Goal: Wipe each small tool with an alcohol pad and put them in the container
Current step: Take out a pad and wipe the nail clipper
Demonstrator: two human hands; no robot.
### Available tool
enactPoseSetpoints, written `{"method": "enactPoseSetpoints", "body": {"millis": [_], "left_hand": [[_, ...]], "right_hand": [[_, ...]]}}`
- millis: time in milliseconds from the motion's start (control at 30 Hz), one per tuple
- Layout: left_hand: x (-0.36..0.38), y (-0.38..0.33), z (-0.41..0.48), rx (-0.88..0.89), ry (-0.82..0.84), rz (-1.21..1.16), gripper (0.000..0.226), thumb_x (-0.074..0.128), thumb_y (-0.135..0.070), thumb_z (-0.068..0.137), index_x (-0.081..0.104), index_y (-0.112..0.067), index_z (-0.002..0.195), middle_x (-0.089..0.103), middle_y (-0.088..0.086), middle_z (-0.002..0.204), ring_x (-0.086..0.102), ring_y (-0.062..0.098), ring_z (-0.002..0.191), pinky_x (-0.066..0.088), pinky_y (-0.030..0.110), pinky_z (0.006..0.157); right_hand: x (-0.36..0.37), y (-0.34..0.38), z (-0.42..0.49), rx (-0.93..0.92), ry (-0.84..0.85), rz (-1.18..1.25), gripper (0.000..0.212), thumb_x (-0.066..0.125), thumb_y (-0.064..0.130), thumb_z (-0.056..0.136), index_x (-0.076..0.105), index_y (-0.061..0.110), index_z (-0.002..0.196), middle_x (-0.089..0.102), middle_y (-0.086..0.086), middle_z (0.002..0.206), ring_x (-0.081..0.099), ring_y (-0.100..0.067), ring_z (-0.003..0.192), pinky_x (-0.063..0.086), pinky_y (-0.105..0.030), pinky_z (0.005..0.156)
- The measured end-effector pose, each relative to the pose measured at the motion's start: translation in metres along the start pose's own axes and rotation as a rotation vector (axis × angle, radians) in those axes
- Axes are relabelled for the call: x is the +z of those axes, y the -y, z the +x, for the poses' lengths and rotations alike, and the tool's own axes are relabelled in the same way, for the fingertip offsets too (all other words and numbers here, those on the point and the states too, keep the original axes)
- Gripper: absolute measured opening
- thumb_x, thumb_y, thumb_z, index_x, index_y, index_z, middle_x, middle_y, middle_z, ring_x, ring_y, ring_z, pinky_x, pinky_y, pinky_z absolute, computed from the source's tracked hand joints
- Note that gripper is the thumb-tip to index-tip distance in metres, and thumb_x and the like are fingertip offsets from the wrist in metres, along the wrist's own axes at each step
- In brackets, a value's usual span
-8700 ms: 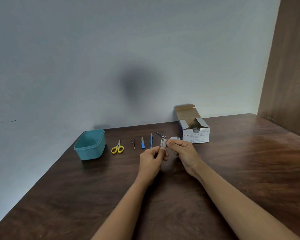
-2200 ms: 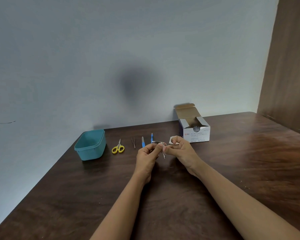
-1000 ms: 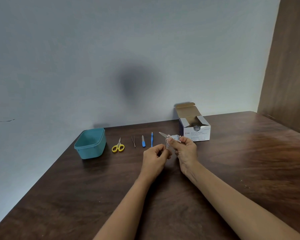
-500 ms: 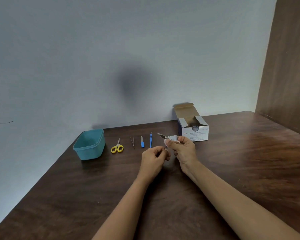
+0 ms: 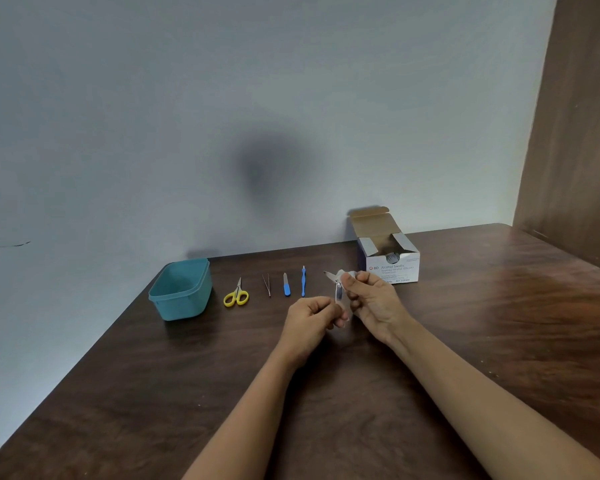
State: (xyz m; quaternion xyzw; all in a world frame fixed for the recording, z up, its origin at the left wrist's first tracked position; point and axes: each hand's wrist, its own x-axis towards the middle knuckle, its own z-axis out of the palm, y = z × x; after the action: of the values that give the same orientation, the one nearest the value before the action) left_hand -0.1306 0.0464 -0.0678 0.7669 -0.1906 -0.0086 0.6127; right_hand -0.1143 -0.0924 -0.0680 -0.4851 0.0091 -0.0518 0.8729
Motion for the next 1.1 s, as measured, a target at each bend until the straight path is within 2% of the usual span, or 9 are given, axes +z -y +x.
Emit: {"method": "enactPoseSetpoints", "body": {"millis": [200, 333, 500, 667, 800, 933, 1033, 1100], "left_hand": [[0.000, 0.003, 0.001, 0.010, -0.051, -0.011, 0.027, 0.055, -0.007, 0.091, 0.070, -0.009, 0.069, 0.065, 0.002, 0.063, 0.057, 0.004, 0.060, 0.044, 0.013, 0.061], [-0.003, 0.005, 0.004, 0.013, -0.118, -0.058, 0.028, 0.055, -0.009, 0.091, 0.070, -0.011, 0.067, 0.065, 0.001, 0.063, 0.056, 0.004, 0.061, 0.044, 0.015, 0.060], [-0.001, 0.009, 0.005, 0.029, -0.122, -0.020, 0.025, 0.058, -0.013, 0.092, 0.072, -0.008, 0.072, 0.067, -0.002, 0.065, 0.059, 0.004, 0.064, 0.044, 0.014, 0.060], [0.000, 0.010, 0.005, 0.039, -0.145, -0.039, 0.019, 0.061, -0.023, 0.092, 0.074, -0.015, 0.079, 0.072, -0.001, 0.074, 0.064, 0.004, 0.072, 0.048, 0.014, 0.066], [0.001, 0.009, 0.005, 0.032, -0.191, -0.044, 0.020, 0.062, -0.027, 0.091, 0.074, -0.017, 0.078, 0.073, 0.002, 0.075, 0.064, 0.006, 0.071, 0.050, 0.015, 0.066], [0.002, 0.008, 0.005, 0.015, -0.221, -0.056, 0.020, 0.062, -0.022, 0.091, 0.074, -0.008, 0.082, 0.073, 0.005, 0.076, 0.062, 0.003, 0.069, 0.050, 0.014, 0.065], [0.002, 0.006, 0.005, 0.018, -0.238, -0.076, 0.019, 0.060, -0.015, 0.092, 0.073, -0.004, 0.084, 0.071, 0.005, 0.074, 0.061, 0.000, 0.066, 0.049, 0.012, 0.063], [0.002, 0.005, 0.005, 0.017, -0.240, -0.070, 0.019, 0.059, -0.014, 0.093, 0.073, -0.005, 0.082, 0.070, 0.003, 0.073, 0.061, 0.000, 0.065, 0.049, 0.012, 0.064]], "right_hand": [[0.005, -0.006, -0.003, -0.099, -0.094, -0.053, 0.033, 0.081, 0.022, 0.058, 0.049, 0.017, 0.067, 0.051, 0.002, 0.059, 0.035, -0.009, 0.054, 0.034, -0.021, 0.051], [0.008, -0.008, -0.006, -0.115, 0.029, -0.148, 0.031, 0.076, 0.004, 0.073, 0.047, 0.014, 0.073, 0.058, -0.001, 0.060, 0.047, -0.003, 0.046, 0.039, -0.012, 0.050], [0.007, -0.003, -0.007, -0.130, 0.025, -0.172, 0.033, 0.074, -0.003, 0.075, 0.045, 0.013, 0.072, 0.062, 0.003, 0.054, 0.054, -0.001, 0.043, 0.041, -0.013, 0.050], [0.007, -0.007, -0.003, -0.231, -0.035, -0.220, 0.040, 0.076, -0.005, 0.073, 0.042, 0.015, 0.073, 0.068, -0.002, 0.057, 0.062, -0.008, 0.050, 0.047, -0.016, 0.060], [0.002, -0.005, -0.001, -0.274, -0.011, -0.339, 0.039, 0.077, -0.002, 0.074, 0.043, 0.016, 0.072, 0.068, -0.005, 0.060, 0.063, -0.011, 0.055, 0.050, -0.015, 0.064], [-0.003, -0.007, 0.002, -0.286, 0.011, -0.386, 0.040, 0.076, -0.002, 0.075, 0.040, 0.016, 0.075, 0.065, -0.019, 0.070, 0.060, -0.020, 0.064, 0.050, -0.020, 0.070], [-0.005, -0.007, 0.004, -0.336, -0.064, -0.397, 0.042, 0.075, -0.006, 0.073, 0.039, 0.016, 0.074, 0.062, -0.006, 0.060, 0.056, -0.008, 0.056, 0.049, -0.016, 0.068], [-0.005, -0.004, 0.003, -0.364, -0.130, -0.351, 0.041, 0.075, -0.008, 0.073, 0.040, 0.015, 0.072, 0.061, -0.005, 0.061, 0.056, -0.002, 0.053, 0.048, -0.011, 0.064]]}}
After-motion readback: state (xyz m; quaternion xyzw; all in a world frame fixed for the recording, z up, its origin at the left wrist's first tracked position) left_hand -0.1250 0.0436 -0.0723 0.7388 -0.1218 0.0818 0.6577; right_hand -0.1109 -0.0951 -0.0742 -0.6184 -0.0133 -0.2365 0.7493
